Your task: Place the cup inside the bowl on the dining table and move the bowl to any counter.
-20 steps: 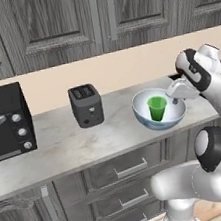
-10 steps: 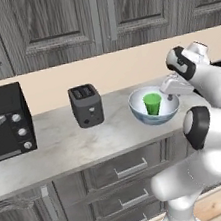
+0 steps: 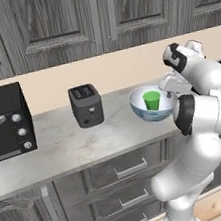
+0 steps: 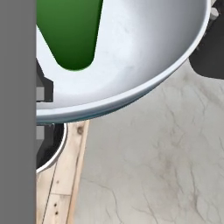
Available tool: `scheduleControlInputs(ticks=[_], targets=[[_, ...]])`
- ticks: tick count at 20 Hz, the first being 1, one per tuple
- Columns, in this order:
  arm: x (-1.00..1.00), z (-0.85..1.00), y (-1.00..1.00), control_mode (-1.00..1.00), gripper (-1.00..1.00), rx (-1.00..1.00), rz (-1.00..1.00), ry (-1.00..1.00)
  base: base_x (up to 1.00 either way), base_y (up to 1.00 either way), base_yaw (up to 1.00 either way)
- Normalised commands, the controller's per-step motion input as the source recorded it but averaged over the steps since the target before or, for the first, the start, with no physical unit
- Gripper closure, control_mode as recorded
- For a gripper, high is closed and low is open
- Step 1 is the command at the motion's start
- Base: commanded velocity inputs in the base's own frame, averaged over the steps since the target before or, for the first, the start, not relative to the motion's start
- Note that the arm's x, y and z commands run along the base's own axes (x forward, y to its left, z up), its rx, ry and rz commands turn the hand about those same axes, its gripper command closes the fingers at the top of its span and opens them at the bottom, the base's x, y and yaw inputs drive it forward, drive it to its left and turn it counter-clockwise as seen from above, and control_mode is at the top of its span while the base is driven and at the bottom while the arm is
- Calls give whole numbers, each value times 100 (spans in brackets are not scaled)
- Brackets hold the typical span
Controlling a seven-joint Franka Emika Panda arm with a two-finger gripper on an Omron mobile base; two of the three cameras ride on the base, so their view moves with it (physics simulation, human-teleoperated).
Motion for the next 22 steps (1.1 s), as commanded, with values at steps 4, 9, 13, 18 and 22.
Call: scheduleControlInputs(ticks=[4, 9, 13, 18, 22], targets=[[9, -32, 0, -100, 100, 0, 0, 0, 0, 0, 0], [20, -32, 0, -100, 100, 0, 0, 0, 0, 0, 0], [32, -18, 0, -100, 100, 0, 0, 0, 0, 0, 0], [41, -11, 0, -100, 100, 0, 0, 0, 0, 0, 0], [12, -24, 0, -100, 100, 0, 0, 0, 0, 0, 0]])
